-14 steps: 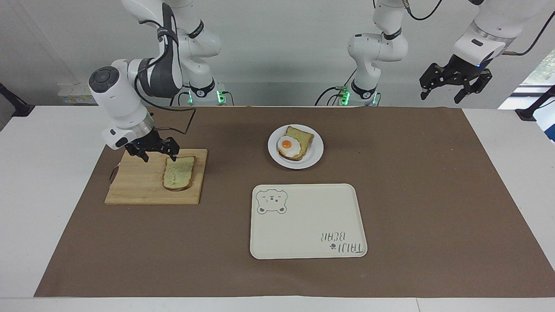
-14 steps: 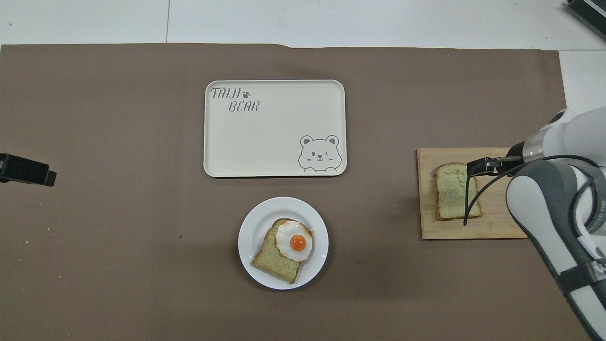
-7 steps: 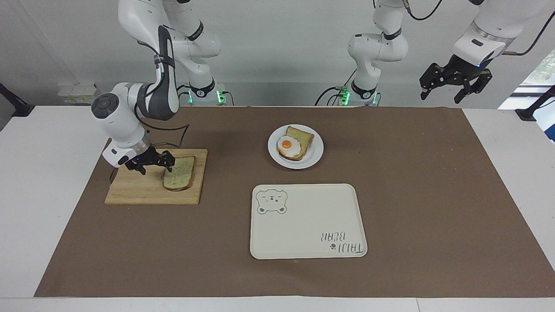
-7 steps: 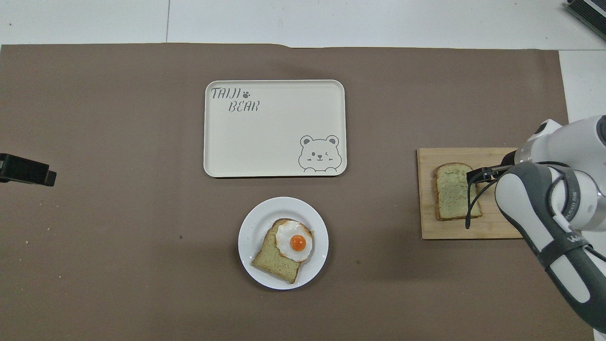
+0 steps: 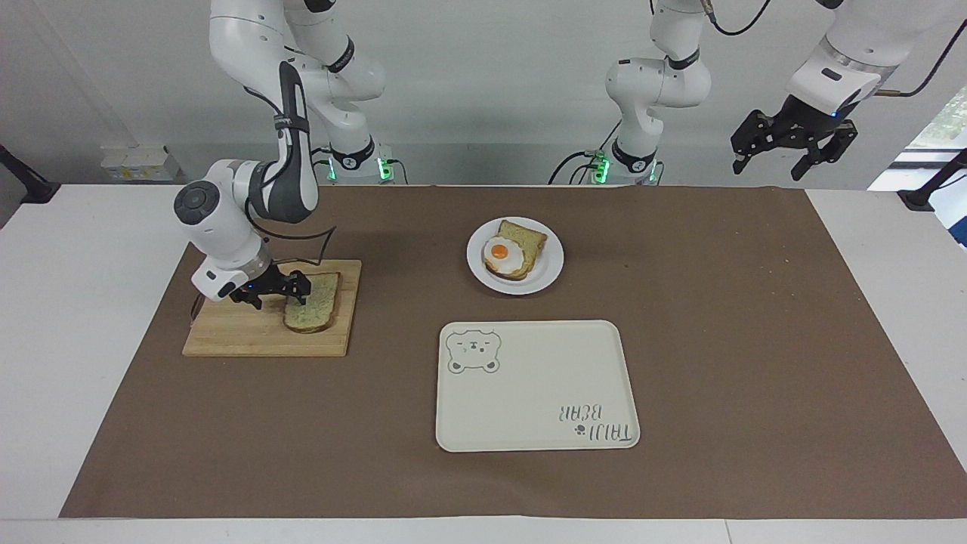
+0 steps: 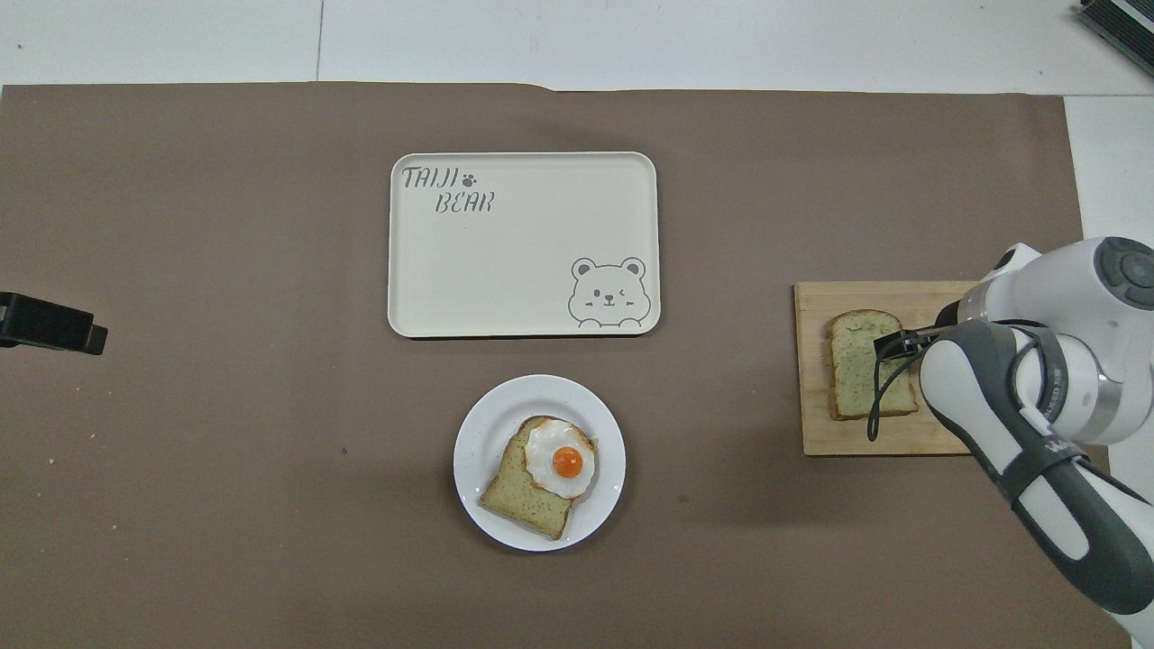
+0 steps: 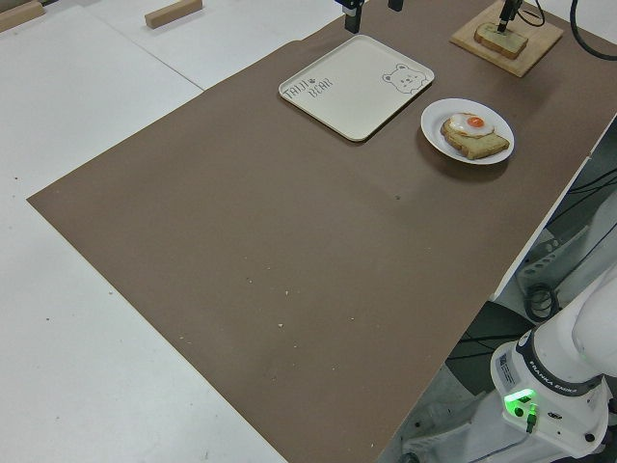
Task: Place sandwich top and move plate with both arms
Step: 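Reach the right gripper down to the green bread slice on the board, then close the right gripper on the green bread slice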
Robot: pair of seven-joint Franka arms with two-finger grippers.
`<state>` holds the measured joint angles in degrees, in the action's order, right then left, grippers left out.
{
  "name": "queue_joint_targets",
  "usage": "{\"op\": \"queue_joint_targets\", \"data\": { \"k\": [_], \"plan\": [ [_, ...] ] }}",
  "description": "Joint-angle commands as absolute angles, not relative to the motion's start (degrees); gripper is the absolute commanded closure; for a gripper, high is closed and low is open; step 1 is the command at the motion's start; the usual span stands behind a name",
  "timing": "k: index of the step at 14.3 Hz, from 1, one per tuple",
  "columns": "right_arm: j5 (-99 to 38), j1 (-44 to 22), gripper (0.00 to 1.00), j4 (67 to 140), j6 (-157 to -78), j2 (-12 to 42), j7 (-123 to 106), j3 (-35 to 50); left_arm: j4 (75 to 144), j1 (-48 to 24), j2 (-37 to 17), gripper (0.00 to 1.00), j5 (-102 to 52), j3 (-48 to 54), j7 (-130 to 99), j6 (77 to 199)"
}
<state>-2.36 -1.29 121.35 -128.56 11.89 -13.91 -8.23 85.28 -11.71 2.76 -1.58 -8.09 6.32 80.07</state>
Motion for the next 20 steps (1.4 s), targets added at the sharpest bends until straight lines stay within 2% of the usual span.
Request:
{"op": "queue_joint_targets", "data": {
  "k": [1, 4, 5, 20],
  "plan": [
    [-3.78, -0.88, 0.10, 121.82, -129.90, 12.30, -15.73, -8.00, 84.99, -11.87, 2.90, 0.00, -1.23, -8.26, 5.71, 79.10],
    [-3.78, -1.14, 0.94, 121.82, -129.73, 12.30, -15.38, -8.00, 84.99, -11.86, 2.90, 0.00, -1.23, -8.26, 5.71, 79.10],
    [-3.78, -1.14, 1.00, 121.82, -129.73, 12.48, -15.29, -8.00, 84.99, -11.87, 2.90, 0.00, -1.23, -8.26, 5.71, 79.10],
    [-3.69, -0.88, 1.00, 119.98, -128.67, 12.83, -15.73, -8.00, 84.99, -11.78, 2.90, 0.00, -1.23, -8.26, 5.71, 79.10]
  ]
}}
